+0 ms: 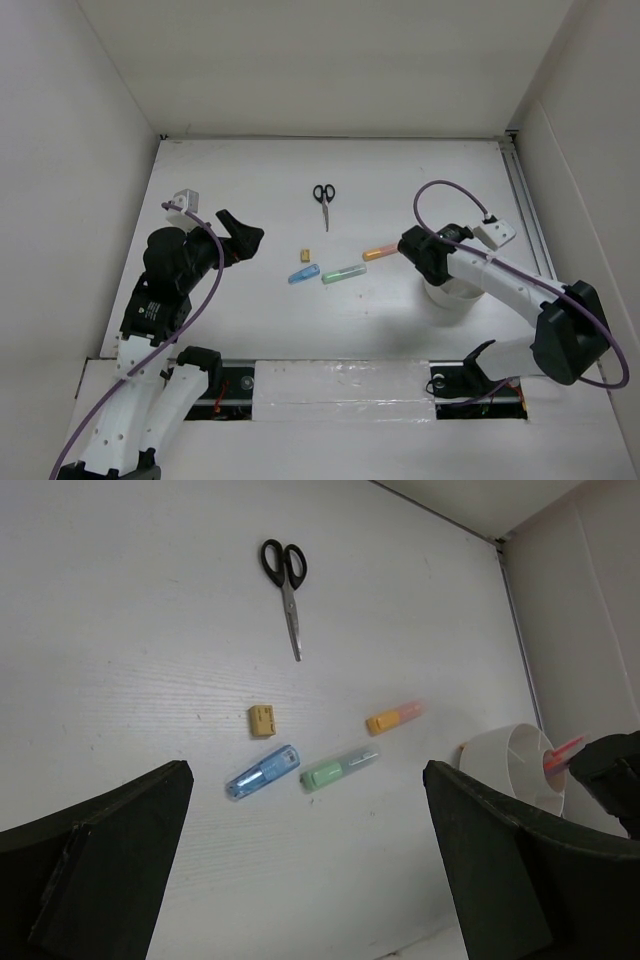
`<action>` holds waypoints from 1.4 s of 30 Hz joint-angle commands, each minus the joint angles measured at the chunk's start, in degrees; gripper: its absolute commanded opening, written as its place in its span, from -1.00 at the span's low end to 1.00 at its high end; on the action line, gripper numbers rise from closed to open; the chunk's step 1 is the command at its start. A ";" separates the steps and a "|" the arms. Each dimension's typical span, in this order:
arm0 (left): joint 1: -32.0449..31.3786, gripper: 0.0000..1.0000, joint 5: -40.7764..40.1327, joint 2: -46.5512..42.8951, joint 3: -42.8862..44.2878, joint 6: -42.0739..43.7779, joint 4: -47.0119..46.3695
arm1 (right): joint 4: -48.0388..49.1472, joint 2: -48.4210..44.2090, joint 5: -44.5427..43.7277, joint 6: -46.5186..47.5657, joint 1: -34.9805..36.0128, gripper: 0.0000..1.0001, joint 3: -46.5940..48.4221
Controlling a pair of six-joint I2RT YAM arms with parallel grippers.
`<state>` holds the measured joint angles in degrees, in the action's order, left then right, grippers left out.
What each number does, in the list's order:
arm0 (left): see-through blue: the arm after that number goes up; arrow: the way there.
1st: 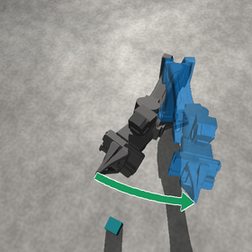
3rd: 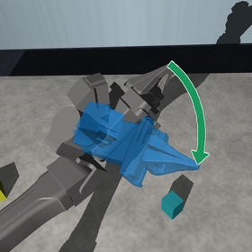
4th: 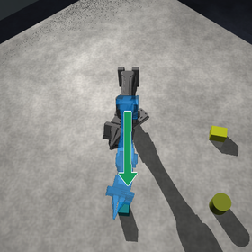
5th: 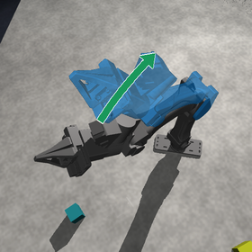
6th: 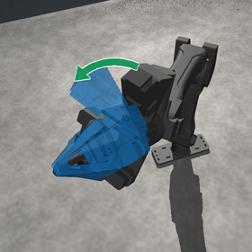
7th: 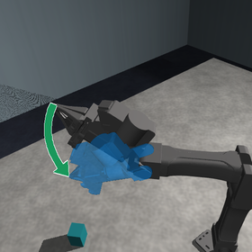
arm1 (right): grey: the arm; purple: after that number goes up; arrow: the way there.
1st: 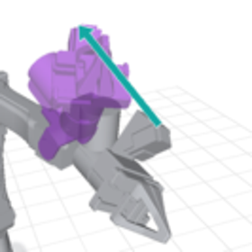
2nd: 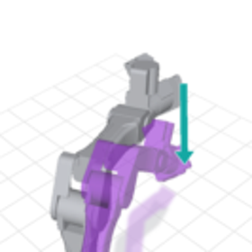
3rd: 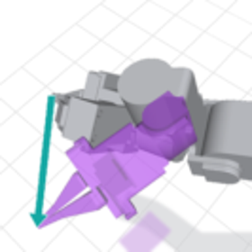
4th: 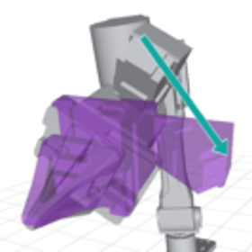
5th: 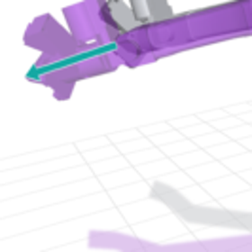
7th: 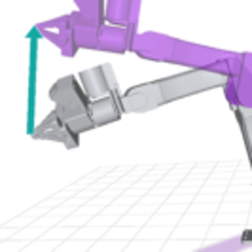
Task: Sort the stationery into containers
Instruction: Place the pen in the storage box.
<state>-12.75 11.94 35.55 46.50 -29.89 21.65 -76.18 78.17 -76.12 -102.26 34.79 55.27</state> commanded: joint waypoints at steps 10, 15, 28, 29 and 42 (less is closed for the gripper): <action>-0.17 1.00 0.71 0.13 -0.27 0.89 -2.66 | -3.09 -0.56 0.53 -2.86 -0.42 -0.65 -1.48; -0.17 1.00 0.71 0.13 -0.27 0.89 -3.19 | -3.09 -0.56 0.53 -2.86 0.11 -0.51 -1.48; -0.17 1.00 0.71 0.13 -0.27 0.89 -3.19 | -3.09 -2.23 1.06 -2.86 1.16 -0.44 -2.00; -0.17 1.00 0.71 0.13 -0.27 0.89 -3.19 | -3.09 -2.84 1.06 -3.38 1.16 -0.41 -2.00; -0.17 1.00 0.71 0.13 -0.27 0.89 -3.19 | -3.09 -9.17 1.06 1.17 4.24 -0.13 0.98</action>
<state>-12.75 11.99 35.55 46.50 -29.87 20.82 -76.31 71.33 -74.30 -103.11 38.11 53.67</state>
